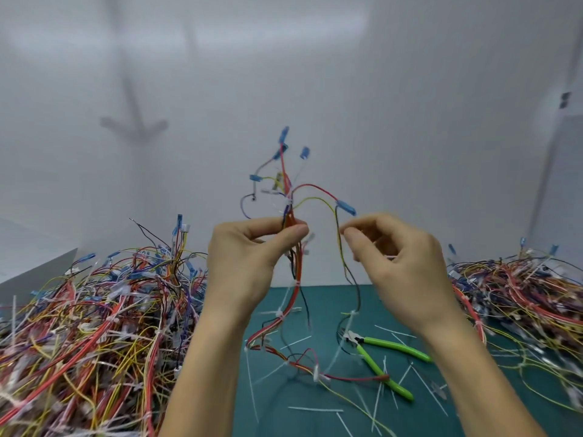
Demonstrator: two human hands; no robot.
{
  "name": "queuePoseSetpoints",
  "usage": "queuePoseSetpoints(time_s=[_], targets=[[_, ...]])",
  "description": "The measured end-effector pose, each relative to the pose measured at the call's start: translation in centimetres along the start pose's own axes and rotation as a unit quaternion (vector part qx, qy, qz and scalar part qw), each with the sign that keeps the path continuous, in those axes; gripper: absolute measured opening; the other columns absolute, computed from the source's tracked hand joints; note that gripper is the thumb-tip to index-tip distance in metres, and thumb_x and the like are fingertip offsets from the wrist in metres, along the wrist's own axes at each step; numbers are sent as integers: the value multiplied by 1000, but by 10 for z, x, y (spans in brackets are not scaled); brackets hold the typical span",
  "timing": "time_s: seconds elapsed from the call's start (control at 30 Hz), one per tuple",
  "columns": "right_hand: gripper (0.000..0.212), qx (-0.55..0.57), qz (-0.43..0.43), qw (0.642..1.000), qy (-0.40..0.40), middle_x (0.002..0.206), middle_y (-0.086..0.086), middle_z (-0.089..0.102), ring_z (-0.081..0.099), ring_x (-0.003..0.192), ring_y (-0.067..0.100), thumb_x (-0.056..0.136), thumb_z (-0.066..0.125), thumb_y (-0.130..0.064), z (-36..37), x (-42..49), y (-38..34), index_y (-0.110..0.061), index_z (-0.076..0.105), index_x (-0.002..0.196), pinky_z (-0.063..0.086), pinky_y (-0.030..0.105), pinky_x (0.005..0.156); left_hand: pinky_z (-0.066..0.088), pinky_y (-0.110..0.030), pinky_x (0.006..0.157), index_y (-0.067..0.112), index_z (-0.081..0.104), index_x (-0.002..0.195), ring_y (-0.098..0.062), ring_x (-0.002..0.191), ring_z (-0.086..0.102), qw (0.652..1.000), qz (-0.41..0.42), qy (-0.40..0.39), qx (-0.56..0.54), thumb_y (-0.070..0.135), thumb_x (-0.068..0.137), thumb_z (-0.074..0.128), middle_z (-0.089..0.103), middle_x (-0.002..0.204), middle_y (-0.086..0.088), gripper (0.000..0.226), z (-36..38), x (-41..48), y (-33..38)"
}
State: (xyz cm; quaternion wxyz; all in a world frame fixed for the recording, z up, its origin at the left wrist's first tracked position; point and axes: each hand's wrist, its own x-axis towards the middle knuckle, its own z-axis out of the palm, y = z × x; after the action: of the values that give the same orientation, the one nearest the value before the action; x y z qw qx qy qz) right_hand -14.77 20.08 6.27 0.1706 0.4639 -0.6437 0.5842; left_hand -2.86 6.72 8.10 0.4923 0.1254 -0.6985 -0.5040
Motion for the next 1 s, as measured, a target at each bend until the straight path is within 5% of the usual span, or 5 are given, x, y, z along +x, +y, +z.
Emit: queuePoseSetpoints(time_s=[0.2, 0.4, 0.6, 0.83, 1.0], targets=[[45, -116, 145, 949, -256, 108, -19, 72, 67, 87, -7, 80, 74, -51, -7, 1, 7, -35, 68, 122, 60, 30, 80, 49, -10, 58, 27, 78, 82, 0, 60, 65, 997, 31, 61, -22, 21, 74, 82, 76, 72, 12, 11, -10, 3, 5], [26, -104, 139, 956, -235, 95, -12, 77, 70, 83, -1, 91, 69, -30, 5, -2, 5, -25, 73, 117, 58, 24, 81, 59, -41, 77, 38, 79, 80, -35, 64, 64, 991, 47, 120, 29, 37, 71, 84, 75, 69, -5, 10, -9, 2, 2], [52, 62, 72, 992, -83, 127, -17, 65, 56, 108, -20, 90, 67, -39, 4, 0, -12, -23, 58, 138, 42, -3, 80, 50, -31, 60, 51, 72, 78, -9, 56, 61, 964, 95, 167, 184, 57, 73, 77, 64, 51, 14, 8, 4, -7, 6], [10, 156, 63, 983, -68, 89, -9, 76, 73, 92, 15, 91, 62, -35, 26, -5, -22, -33, 71, 92, 57, 47, 88, 47, -32, 52, 30, 78, 86, -18, 64, 65, 926, 199, 116, 300, 19, 83, 69, 73, 76, 9, 14, 36, -21, 11], [21, 186, 99, 976, -53, 93, -10, 78, 73, 98, 12, 89, 69, -24, 20, -3, -12, -43, 77, 94, 58, 45, 91, 47, -39, 59, 21, 71, 89, -22, 70, 59, 917, 205, 7, 341, 3, 80, 54, 72, 80, 4, 26, 38, -19, 8]])
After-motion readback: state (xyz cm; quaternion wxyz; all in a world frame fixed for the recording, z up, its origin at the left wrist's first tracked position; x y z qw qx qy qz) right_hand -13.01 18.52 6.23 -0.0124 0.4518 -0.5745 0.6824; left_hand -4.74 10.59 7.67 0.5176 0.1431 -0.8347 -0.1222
